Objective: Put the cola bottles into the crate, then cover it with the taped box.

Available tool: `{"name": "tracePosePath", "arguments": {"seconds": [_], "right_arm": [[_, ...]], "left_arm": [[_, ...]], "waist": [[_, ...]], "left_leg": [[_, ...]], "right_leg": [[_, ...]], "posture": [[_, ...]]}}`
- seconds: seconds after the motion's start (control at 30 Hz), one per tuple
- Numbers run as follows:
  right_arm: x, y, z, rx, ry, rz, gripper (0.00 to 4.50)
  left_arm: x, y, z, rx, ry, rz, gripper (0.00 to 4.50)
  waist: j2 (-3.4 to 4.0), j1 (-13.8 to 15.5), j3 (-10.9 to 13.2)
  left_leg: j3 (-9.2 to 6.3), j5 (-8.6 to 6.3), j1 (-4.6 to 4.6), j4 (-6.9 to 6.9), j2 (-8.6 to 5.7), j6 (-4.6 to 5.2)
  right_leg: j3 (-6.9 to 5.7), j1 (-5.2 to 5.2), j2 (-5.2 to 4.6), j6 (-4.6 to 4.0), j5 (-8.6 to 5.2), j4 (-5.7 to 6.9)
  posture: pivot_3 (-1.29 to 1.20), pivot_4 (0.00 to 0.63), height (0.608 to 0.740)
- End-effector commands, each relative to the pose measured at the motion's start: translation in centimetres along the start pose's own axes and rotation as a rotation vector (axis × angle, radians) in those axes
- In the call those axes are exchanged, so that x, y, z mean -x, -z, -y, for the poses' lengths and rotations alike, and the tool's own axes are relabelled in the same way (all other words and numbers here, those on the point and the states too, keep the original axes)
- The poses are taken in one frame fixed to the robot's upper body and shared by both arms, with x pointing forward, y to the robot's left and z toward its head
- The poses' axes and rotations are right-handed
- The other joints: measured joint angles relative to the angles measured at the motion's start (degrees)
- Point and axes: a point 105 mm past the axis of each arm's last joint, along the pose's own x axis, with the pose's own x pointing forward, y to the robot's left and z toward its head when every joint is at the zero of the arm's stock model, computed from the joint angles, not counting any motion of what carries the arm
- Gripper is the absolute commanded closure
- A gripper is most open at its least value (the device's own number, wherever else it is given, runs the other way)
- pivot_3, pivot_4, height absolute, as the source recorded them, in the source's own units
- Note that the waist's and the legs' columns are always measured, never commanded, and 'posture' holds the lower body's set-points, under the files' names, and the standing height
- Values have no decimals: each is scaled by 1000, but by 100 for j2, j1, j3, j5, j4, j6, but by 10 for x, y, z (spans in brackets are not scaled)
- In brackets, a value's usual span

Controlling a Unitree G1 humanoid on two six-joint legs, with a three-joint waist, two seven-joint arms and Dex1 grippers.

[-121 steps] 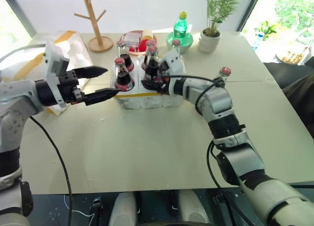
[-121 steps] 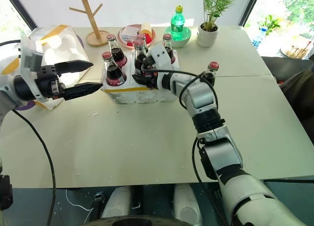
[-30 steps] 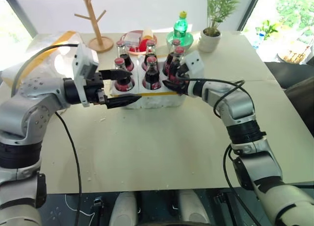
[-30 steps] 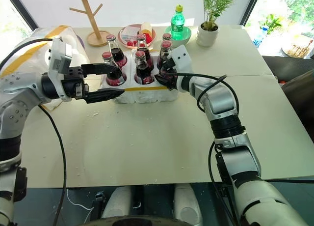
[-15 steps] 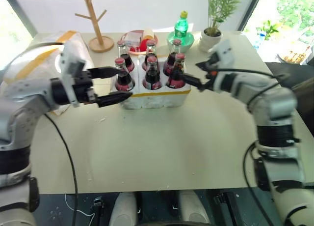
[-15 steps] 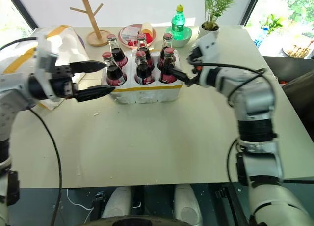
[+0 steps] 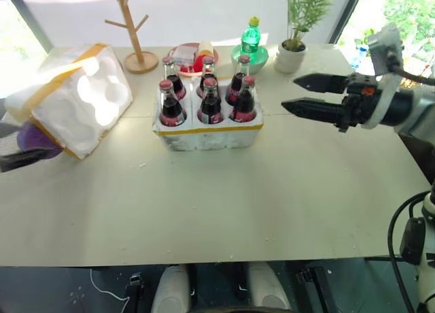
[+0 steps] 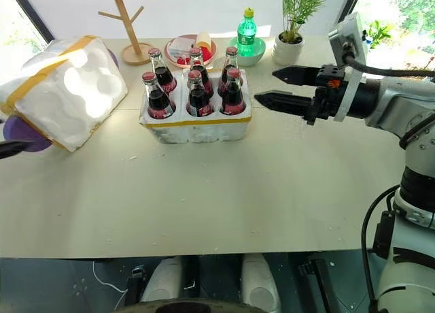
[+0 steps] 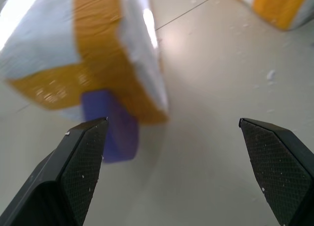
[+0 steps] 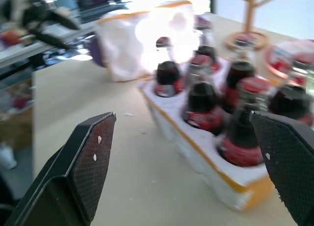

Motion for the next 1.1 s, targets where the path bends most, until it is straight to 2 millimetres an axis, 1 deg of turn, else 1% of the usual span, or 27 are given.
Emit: {"name": "tracePosePath", "arguments": {"seconds": [0.03, 0.1, 0.2, 0.27, 0.43, 0.6, 0.73, 0.8, 0.83, 0.97, 1.0, 1.03, 1.07, 1.1], "right_arm": [[-2, -16, -23, 80, -133, 38, 32], [-4, -15, -24, 87, -142, 37, 32], [-8, -10, -26, 93, -133, 34, 32], [-7, -8, -28, 97, -130, 33, 32], [-4, -3, -32, 102, -105, 20, 32], [-1, -2, -35, 103, -83, 21, 32], [2, 0, -35, 100, -66, 20, 32], [4, 2, -34, 101, -55, 11, 0], [5, 3, -34, 102, -52, 9, 0], [8, 5, -33, 90, -46, 0, 0], [9, 6, -33, 74, -51, -4, 0], [10, 6, -33, 70, -54, -5, 0], [11, 6, -32, 83, -46, -3, 0], [11, 5, -31, 97, -32, -1, 0]], "left_arm": [[-8, 11, -13, -51, 5, -101, 0], [-13, 18, -18, -57, 11, -145, 0], [-30, 22, -26, -34, 11, -179, 0], [-42, 23, -30, -32, 10, -194, 0], [-67, 18, -33, -23, 35, -209, 0], [-83, 23, -32, -40, 49, -264, 0], [-91, 21, -33, -29, 44, -266, 0], [-92, 19, -31, -21, 64, -261, 566], [-92, 19, -30, -20, 70, -261, 940], [-91, 19, -31, -26, 72, -266, 2993], [-90, 19, -31, -28, 69, -266, 3602], [-90, 18, -32, -30, 67, -266, 4056], [-89, 18, -32, -34, 64, -265, 4212], [-88, 17, -34, -38, 57, -264, 4214]], "waist": [[-1, 8, -1], [-3, -17, -1], [-12, -19, -2], [-14, 1, -3], [-25, -11, -2], [-42, -33, 0], [-44, -11, -2], [-47, -7, -3], [-48, -8, -4], [-48, -16, -4], [-48, -16, -4], [-48, -17, -4], [-48, -19, -4], [-48, -19, -4]], "left_leg": [[2, 0, -2, 0, -1, 0], [6, 0, -8, 1, -2, 0], [15, -1, -17, 1, -6, 0], [23, 0, -18, 2, -13, 0], [25, 0, -20, 3, -12, 1], [27, 0, -21, 6, -11, 2], [23, 0, -20, 7, -10, 3], [21, 1, -20, 10, -10, 2], [21, 1, -20, 11, -10, 2], [20, 0, -20, 12, -10, 3], [19, 0, -19, 12, -10, 3], [19, 1, -19, 12, -10, 3], [18, 1, -19, 12, -9, 3], [18, 1, -19, 12, -9, 3]], "right_leg": [[0, 0, -4, -2, -1, -1], [1, -5, -9, -1, 0, -2], [1, -17, -5, 2, 2, 2], [-2, -17, 5, 18, 11, 10], [-1, -20, 13, 18, 11, 14], [0, -20, 12, 19, 12, 14], [-1, -19, 12, 19, 12, 17], [-1, -17, 10, 19, 12, 19], [-1, -16, 9, 20, 12, 19], [-1, -15, 8, 20, 12, 19], [-1, -15, 8, 20, 12, 20], [-1, -15, 9, 20, 12, 20], [-2, -15, 10, 19, 12, 20], [-1, -15, 9, 20, 12, 21]], "posture": [[0, 150, 740], [0, 150, 740], [0, 150, 740], [0, 150, 740], [0, 150, 740], [0, 150, 740], [0, 150, 740], [0, 150, 740], [0, 150, 740], [0, 150, 740], [0, 150, 740], [0, 150, 740], [0, 150, 740], [0, 150, 740]]}}
